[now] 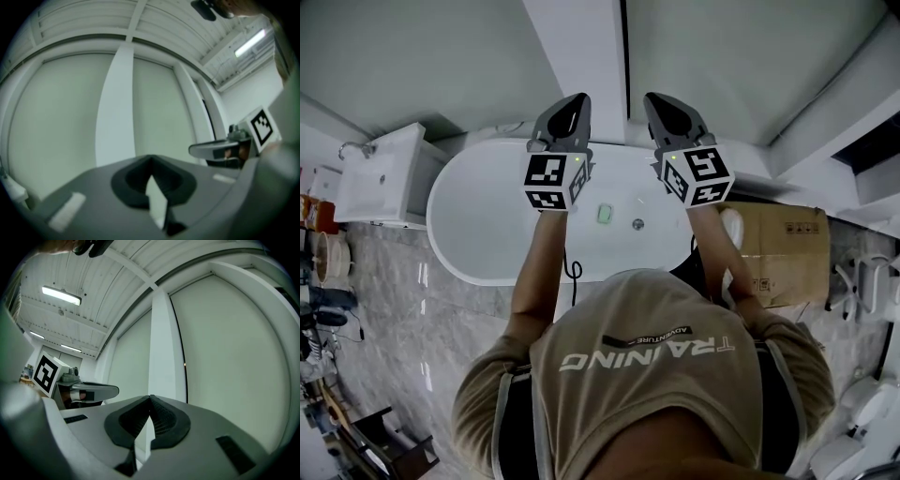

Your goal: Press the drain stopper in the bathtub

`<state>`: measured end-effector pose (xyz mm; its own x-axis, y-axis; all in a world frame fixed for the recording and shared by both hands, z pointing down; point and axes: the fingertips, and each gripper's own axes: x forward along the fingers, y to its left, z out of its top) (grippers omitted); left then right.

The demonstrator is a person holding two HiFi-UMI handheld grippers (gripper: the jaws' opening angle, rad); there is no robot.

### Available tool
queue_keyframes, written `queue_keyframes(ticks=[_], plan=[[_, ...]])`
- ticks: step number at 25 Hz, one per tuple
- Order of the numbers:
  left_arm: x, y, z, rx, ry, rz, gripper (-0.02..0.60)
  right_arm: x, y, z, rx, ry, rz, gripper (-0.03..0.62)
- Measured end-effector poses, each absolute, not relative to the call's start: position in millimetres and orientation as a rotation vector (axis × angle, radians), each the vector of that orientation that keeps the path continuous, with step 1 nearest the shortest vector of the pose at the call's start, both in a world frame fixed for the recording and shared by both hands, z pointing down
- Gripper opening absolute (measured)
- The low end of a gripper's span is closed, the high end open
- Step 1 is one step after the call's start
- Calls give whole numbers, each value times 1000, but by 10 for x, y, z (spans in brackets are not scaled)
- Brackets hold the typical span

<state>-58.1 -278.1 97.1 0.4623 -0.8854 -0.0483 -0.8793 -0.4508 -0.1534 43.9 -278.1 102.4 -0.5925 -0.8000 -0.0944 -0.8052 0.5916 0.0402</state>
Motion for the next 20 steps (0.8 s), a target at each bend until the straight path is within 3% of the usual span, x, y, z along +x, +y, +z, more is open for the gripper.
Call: queue_keyframes(ticks=[20], plan=[[-548,-2744,978,-2572,1544,-45,2,422,-2807,1059,-1363,2782,135,8]])
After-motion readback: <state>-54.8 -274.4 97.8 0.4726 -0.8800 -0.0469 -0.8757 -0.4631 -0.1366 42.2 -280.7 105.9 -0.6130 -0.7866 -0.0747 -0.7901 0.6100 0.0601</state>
